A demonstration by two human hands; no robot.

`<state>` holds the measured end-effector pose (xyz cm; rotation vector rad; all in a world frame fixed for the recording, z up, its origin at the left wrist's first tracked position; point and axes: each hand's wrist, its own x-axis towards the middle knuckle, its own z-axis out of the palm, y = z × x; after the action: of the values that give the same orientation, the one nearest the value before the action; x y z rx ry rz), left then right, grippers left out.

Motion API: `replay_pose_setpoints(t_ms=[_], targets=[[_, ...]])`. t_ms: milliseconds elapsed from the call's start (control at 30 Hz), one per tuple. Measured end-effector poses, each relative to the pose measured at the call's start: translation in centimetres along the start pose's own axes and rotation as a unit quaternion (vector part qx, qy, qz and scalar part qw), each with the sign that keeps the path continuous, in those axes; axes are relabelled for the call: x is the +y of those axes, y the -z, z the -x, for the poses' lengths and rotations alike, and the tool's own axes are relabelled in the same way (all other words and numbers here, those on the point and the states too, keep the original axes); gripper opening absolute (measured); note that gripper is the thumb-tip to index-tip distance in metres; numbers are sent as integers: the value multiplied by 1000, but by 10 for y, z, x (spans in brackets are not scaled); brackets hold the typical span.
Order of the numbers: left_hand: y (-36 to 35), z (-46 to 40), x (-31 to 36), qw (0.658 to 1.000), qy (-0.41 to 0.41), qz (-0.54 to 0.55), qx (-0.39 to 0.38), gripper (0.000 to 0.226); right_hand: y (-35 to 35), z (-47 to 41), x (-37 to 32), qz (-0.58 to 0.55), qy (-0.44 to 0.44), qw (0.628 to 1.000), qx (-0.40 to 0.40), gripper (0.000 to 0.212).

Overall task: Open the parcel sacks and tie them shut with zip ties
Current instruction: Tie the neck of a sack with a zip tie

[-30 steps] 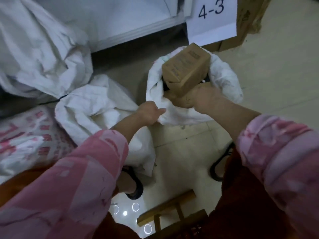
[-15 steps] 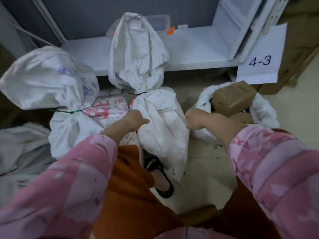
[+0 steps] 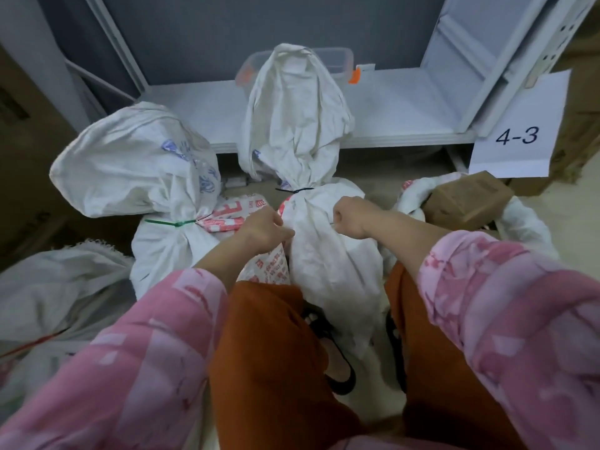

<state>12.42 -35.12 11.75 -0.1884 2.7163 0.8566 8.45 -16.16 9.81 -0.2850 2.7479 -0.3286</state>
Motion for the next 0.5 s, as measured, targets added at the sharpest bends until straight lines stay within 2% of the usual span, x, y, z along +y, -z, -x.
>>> replay_pose_setpoints(t_ms=[67,200,367,500], targets=[[-2,-3,-2,1000,18,20,-1,37,-5,-8,-5,-12,10,1000,-4,14],[-7,-5,-1,999,32,35,-16,24,-9,-23,-7,-43,20,999,24,18],[-12,-25,-1,997,53,49,-9,47,-10,-46,-6,-91,37,993,66,17],[-21,-55,5,986,87,133,41,45,-17,-63,2,-149,47,983,98,17]])
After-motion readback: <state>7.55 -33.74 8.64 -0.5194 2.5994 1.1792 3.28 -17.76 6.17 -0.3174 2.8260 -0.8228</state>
